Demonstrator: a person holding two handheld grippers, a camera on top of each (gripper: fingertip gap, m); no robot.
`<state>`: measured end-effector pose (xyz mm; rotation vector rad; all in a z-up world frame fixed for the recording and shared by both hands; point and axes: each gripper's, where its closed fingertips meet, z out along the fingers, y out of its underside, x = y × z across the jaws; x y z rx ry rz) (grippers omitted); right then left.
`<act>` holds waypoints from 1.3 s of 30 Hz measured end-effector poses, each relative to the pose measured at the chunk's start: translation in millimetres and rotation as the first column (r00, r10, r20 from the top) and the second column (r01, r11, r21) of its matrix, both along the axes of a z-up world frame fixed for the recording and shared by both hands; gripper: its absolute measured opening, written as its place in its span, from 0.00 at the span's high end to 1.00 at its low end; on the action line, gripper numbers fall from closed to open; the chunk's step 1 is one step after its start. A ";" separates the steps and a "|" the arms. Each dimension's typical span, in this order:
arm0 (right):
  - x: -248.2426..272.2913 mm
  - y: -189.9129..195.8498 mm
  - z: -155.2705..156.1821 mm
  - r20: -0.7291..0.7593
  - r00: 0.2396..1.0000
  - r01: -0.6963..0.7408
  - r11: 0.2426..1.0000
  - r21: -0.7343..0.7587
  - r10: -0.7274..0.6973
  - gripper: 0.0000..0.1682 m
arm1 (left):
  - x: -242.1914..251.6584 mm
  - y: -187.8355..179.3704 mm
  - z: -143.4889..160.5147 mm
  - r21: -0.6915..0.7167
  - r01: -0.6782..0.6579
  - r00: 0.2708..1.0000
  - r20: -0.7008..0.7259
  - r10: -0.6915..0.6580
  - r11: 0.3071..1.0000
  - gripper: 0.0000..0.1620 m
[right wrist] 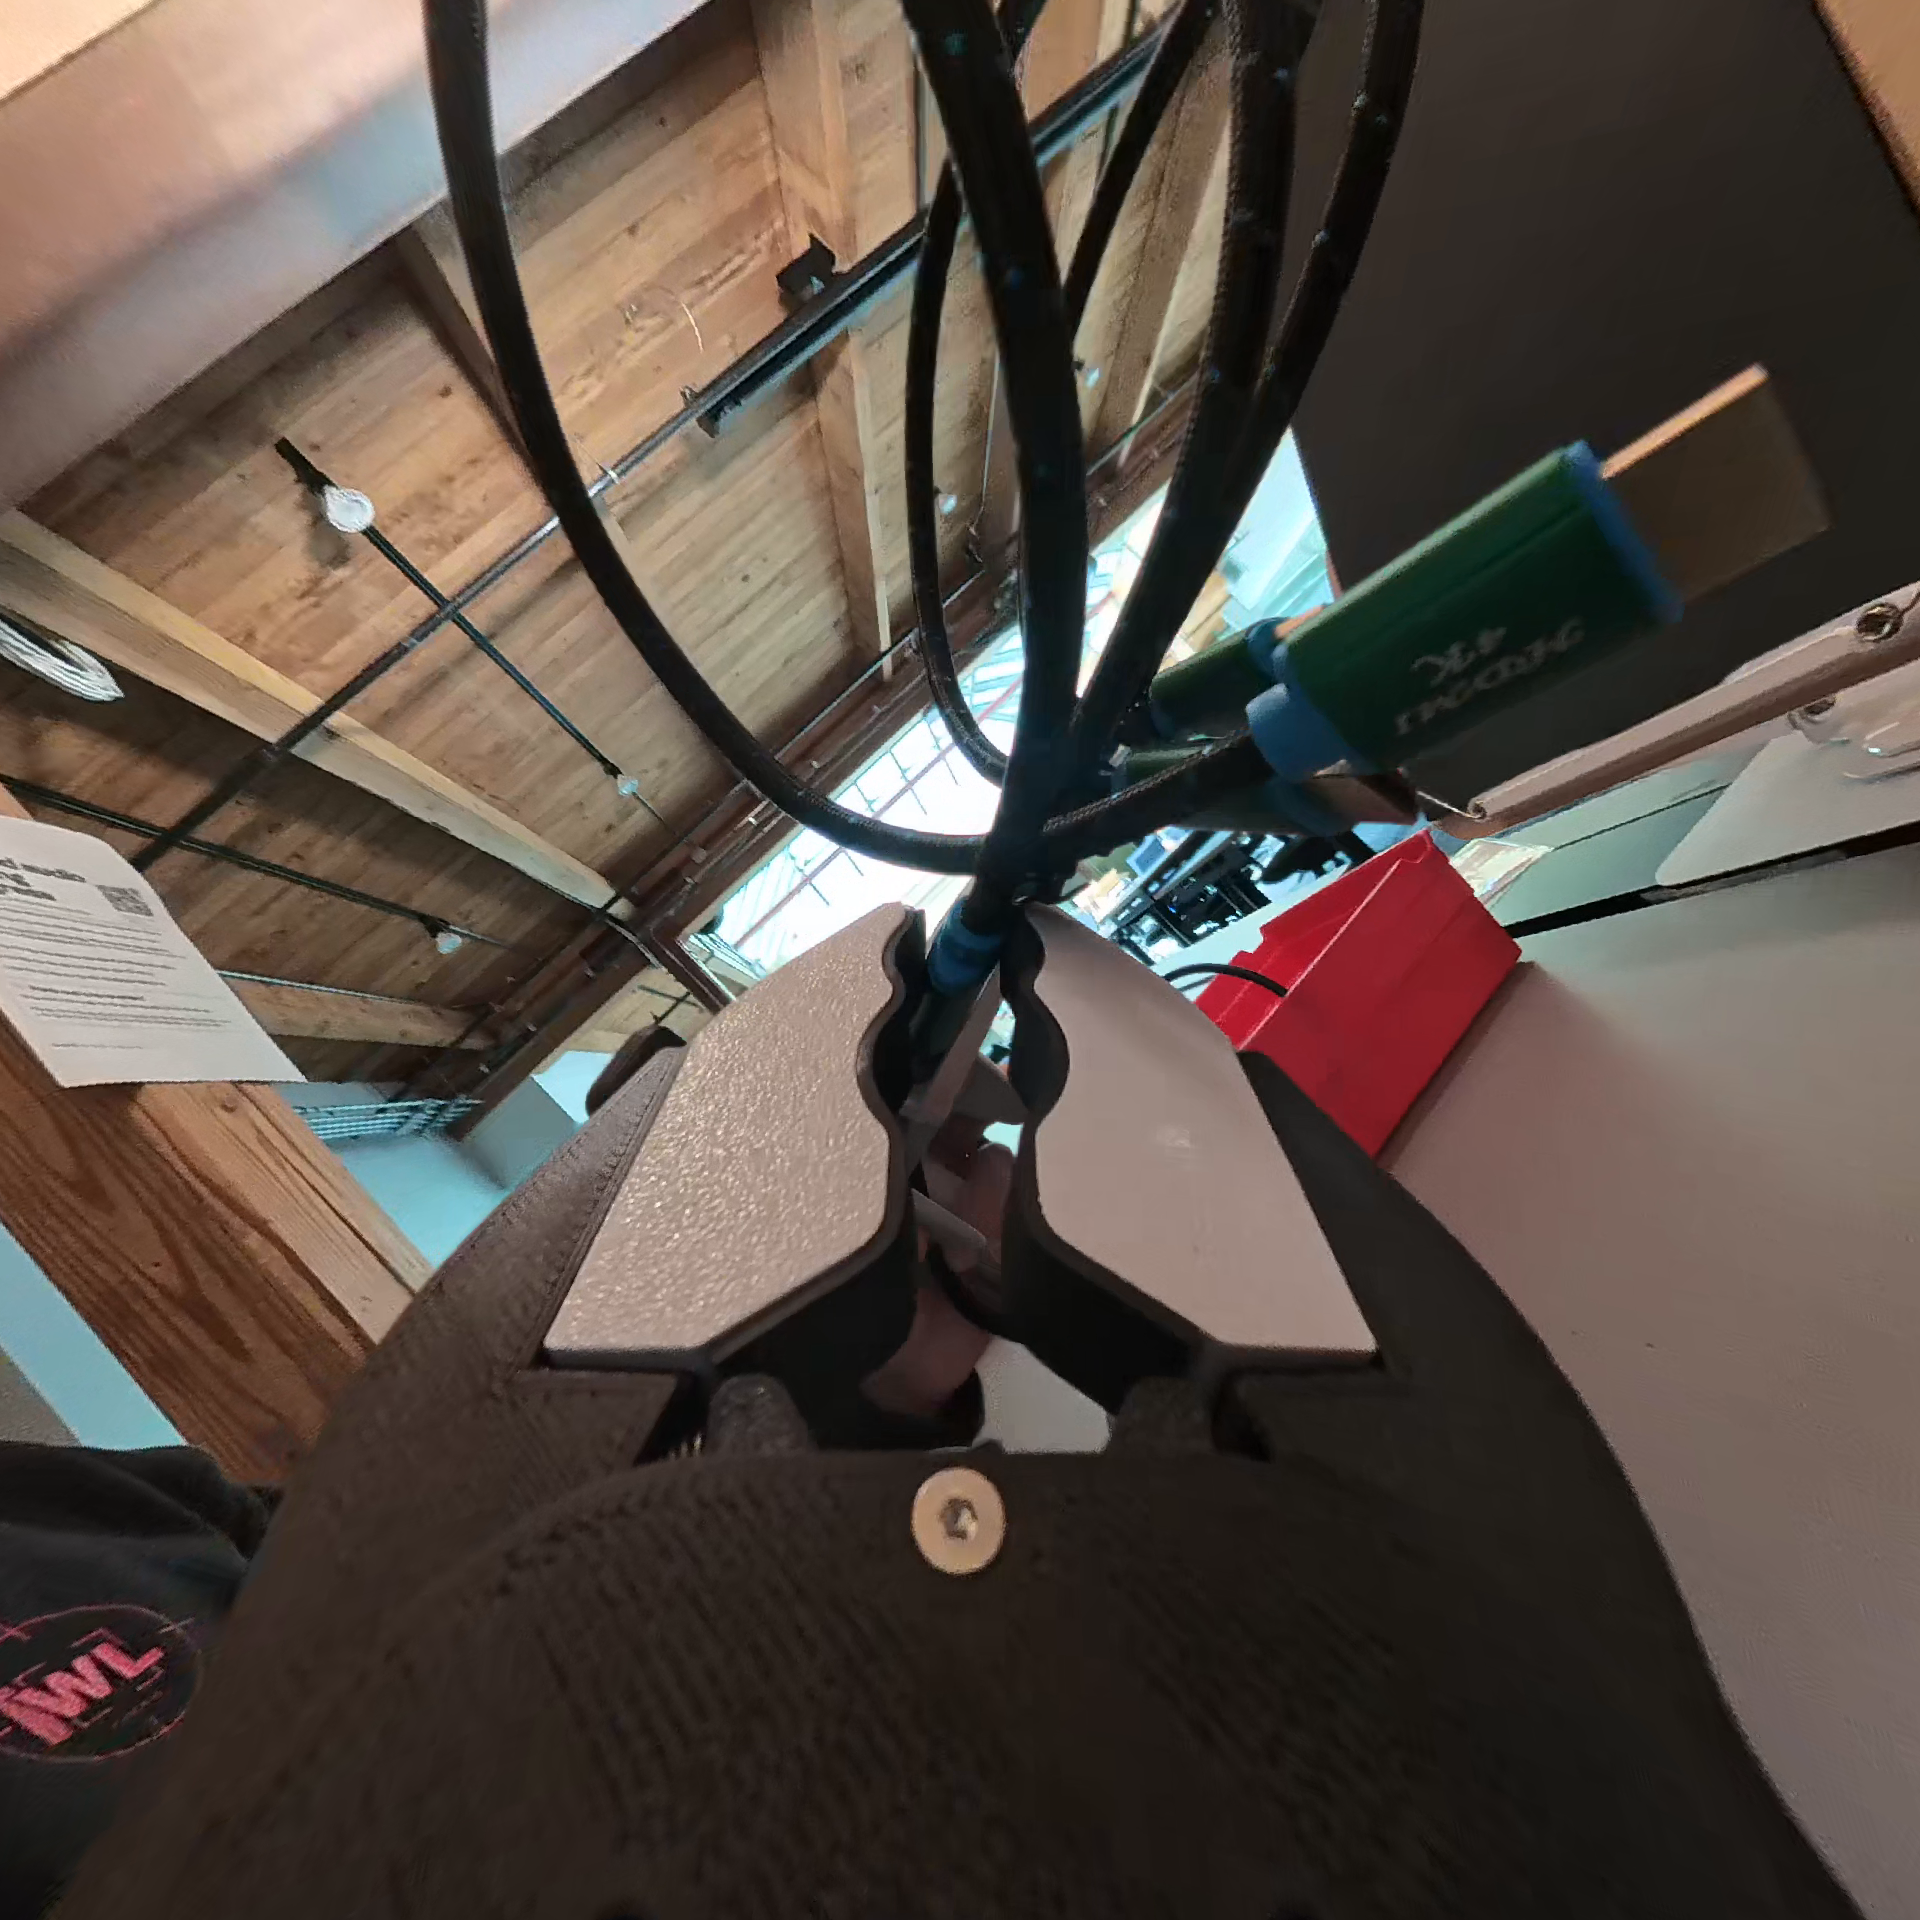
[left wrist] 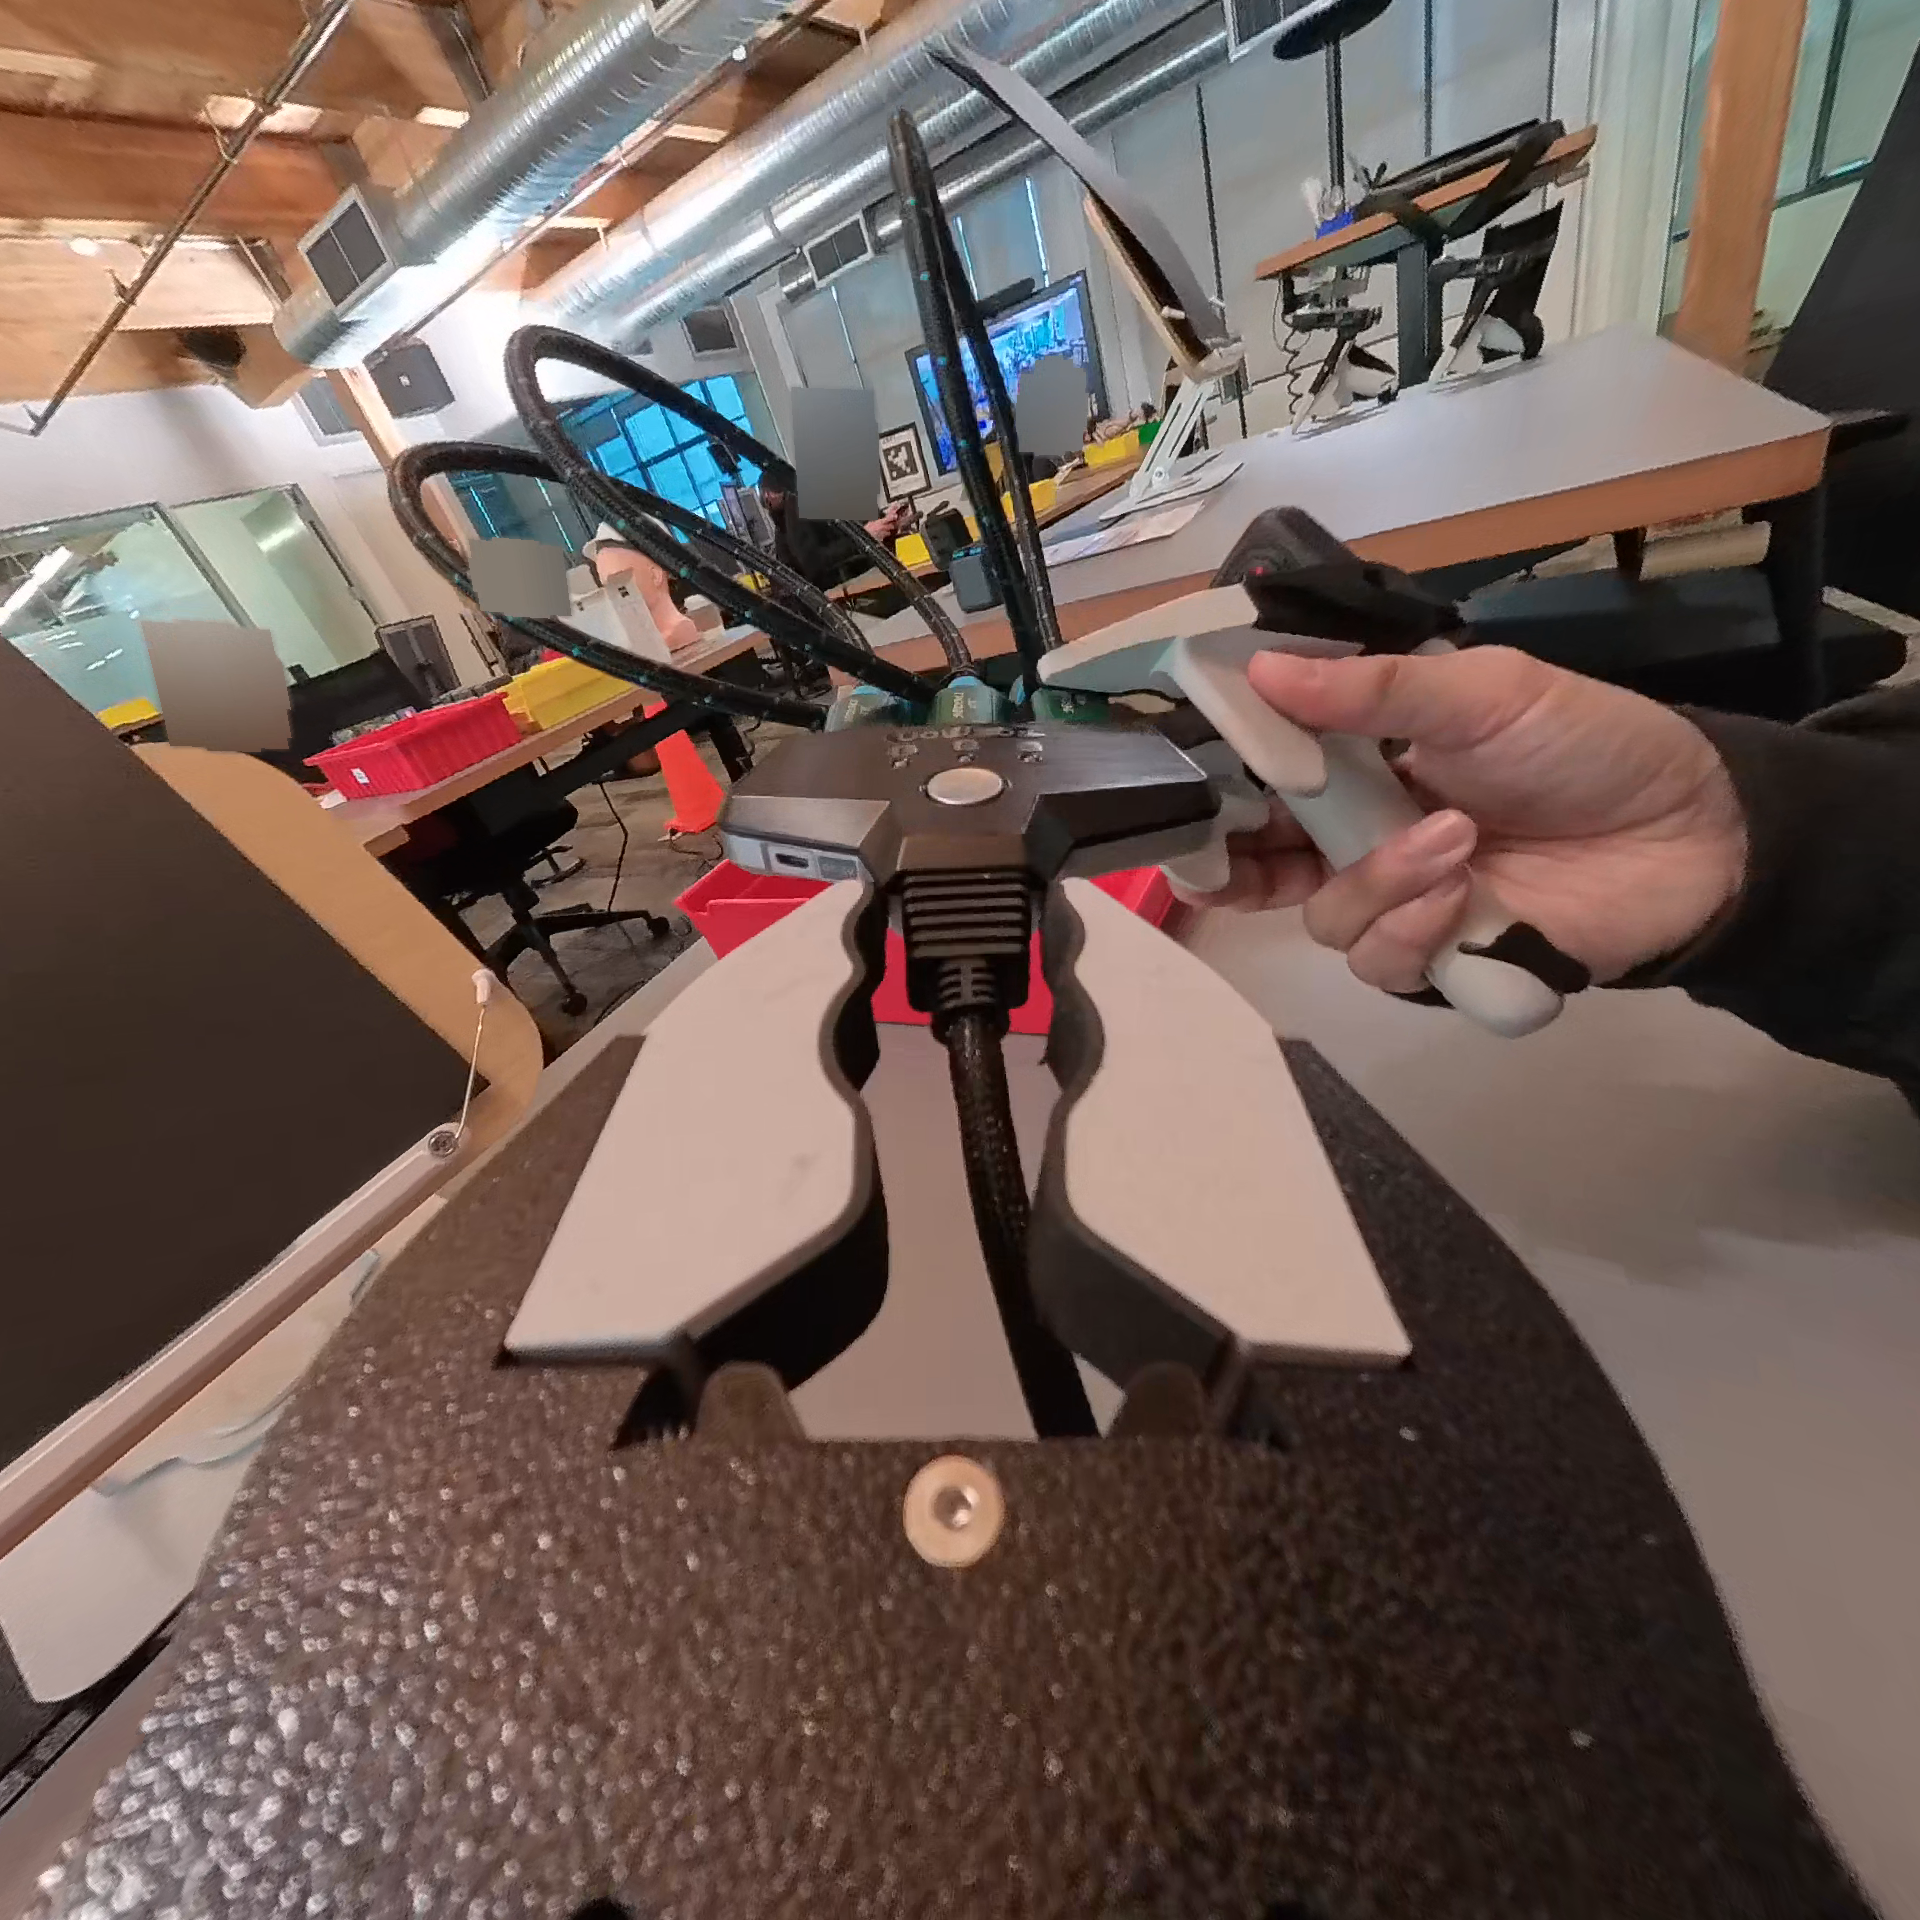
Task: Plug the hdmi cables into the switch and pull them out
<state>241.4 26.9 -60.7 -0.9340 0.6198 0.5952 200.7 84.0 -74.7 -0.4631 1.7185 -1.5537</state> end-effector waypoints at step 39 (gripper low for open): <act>-38.5 -52.1 -8.6 0.505 0.850 0.078 0.912 -0.403 0.150 0.92 | -19.5 33.1 13.4 -0.168 0.264 0.964 0.019 -0.265 0.950 0.87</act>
